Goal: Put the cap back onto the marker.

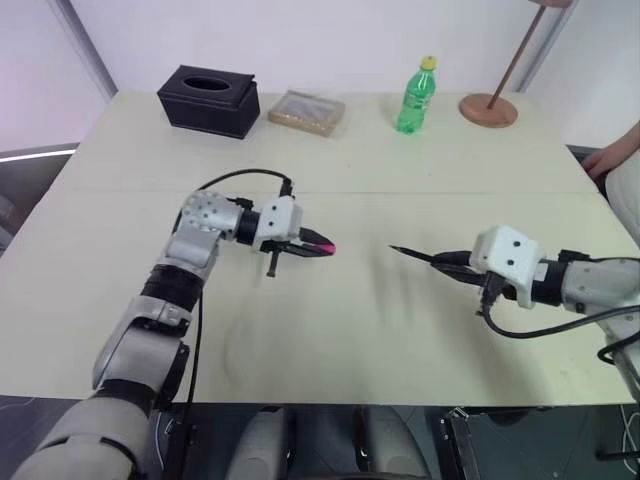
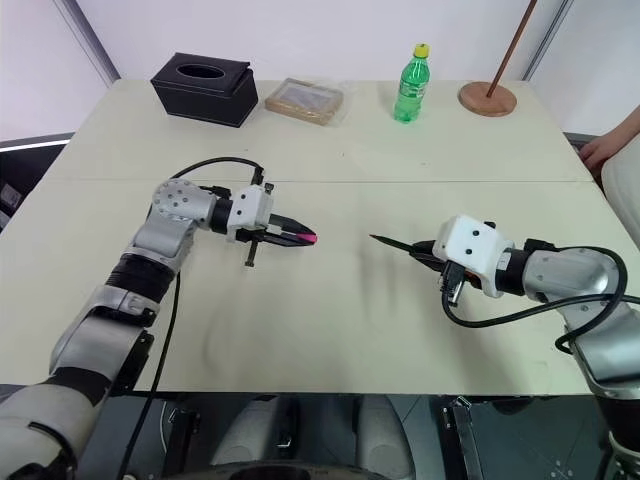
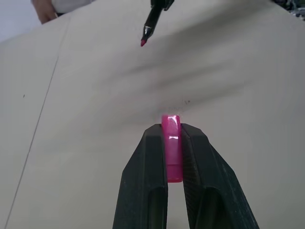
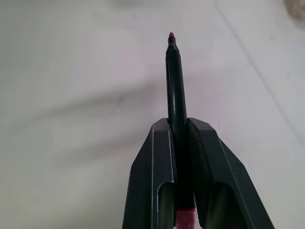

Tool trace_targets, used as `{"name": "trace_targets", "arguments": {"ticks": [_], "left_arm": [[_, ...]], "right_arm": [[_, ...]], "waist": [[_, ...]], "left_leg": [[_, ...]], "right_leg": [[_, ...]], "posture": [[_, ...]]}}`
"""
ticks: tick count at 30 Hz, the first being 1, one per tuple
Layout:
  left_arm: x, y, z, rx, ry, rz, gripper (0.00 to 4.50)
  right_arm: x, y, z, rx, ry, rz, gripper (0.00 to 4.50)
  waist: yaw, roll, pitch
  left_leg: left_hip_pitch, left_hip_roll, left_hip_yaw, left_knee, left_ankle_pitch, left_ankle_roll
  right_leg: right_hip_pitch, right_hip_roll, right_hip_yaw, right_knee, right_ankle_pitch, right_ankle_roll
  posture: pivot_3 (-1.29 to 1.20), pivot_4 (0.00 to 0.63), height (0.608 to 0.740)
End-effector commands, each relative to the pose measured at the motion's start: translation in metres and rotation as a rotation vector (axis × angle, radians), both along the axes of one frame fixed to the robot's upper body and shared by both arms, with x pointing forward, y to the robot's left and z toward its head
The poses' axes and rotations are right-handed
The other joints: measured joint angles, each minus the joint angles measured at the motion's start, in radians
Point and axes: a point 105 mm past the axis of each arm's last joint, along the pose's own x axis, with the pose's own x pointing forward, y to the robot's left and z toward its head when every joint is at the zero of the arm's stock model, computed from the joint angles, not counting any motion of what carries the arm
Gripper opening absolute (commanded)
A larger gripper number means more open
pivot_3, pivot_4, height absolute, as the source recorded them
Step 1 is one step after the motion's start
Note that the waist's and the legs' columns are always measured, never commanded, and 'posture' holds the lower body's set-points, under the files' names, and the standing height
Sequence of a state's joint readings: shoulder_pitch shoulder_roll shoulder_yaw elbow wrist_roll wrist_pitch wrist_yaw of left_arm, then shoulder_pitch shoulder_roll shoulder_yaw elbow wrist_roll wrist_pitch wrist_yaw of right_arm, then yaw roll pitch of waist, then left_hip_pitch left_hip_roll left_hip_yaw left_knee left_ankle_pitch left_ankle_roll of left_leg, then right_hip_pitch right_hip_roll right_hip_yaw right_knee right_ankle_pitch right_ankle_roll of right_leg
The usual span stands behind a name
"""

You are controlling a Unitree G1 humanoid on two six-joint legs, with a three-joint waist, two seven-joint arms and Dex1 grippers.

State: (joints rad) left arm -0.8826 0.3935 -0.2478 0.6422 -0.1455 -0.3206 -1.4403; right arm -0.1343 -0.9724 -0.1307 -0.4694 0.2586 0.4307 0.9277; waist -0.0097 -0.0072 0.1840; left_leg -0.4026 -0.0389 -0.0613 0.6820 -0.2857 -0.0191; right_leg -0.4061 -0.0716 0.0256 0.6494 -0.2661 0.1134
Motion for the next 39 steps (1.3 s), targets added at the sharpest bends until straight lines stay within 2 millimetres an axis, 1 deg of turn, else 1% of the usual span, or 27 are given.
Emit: {"name": "trace_targets", "arguments": {"ticks": [1, 8, 15, 26, 39], "left_arm": [[0.004, -0.006, 0.011, -0.004, -0.064, -0.031, 0.00], [0.010, -0.014, 0.014, -0.016, -0.101, -0.034, 0.00], [0.013, -0.019, 0.016, -0.031, -0.111, -0.031, 0.00], [0.009, -0.029, 0.018, -0.052, -0.112, -0.065, 0.00], [0.006, -0.037, 0.020, -0.063, -0.112, -0.093, 0.00]], "right_arm": [[-0.002, 0.011, 0.014, -0.018, -0.050, 0.038, 0.06], [-0.001, 0.022, 0.014, -0.041, -0.062, 0.073, 0.06], [0.000, 0.028, 0.013, -0.043, -0.061, 0.094, 0.06], [0.002, 0.033, 0.012, -0.041, -0.063, 0.108, 0.06], [0.002, 0.034, 0.015, -0.032, -0.068, 0.106, 0.06]], "waist": [[0.000, 0.000, 0.000], [0.000, 0.000, 0.000], [-0.001, 0.000, 0.000], [-0.001, 0.000, 0.000], [-0.001, 0.000, 0.000]], "left_leg": [[0.000, 0.000, 0.000, 0.000, 0.000, 0.000], [-0.002, 0.000, 0.000, 0.000, 0.000, 0.000], [-0.002, 0.000, 0.000, 0.000, 0.000, 0.000], [-0.002, 0.000, 0.000, 0.000, 0.000, 0.000], [-0.002, 0.000, 0.000, 0.000, 0.000, 0.000]], "right_leg": [[0.000, 0.000, 0.000, 0.000, 0.000, 0.000], [-0.002, 0.000, 0.000, 0.000, 0.000, 0.000], [-0.002, 0.000, 0.000, 0.000, 0.000, 0.000], [-0.002, 0.000, 0.000, 0.000, 0.000, 0.000], [-0.002, 0.000, 0.000, 0.000, 0.000, 0.000]], "posture": [[0.00, 0.150, 0.740], [0.00, 0.150, 0.740], [0.00, 0.150, 0.740], [0.00, 0.150, 0.740], [0.00, 0.150, 0.740]]}}
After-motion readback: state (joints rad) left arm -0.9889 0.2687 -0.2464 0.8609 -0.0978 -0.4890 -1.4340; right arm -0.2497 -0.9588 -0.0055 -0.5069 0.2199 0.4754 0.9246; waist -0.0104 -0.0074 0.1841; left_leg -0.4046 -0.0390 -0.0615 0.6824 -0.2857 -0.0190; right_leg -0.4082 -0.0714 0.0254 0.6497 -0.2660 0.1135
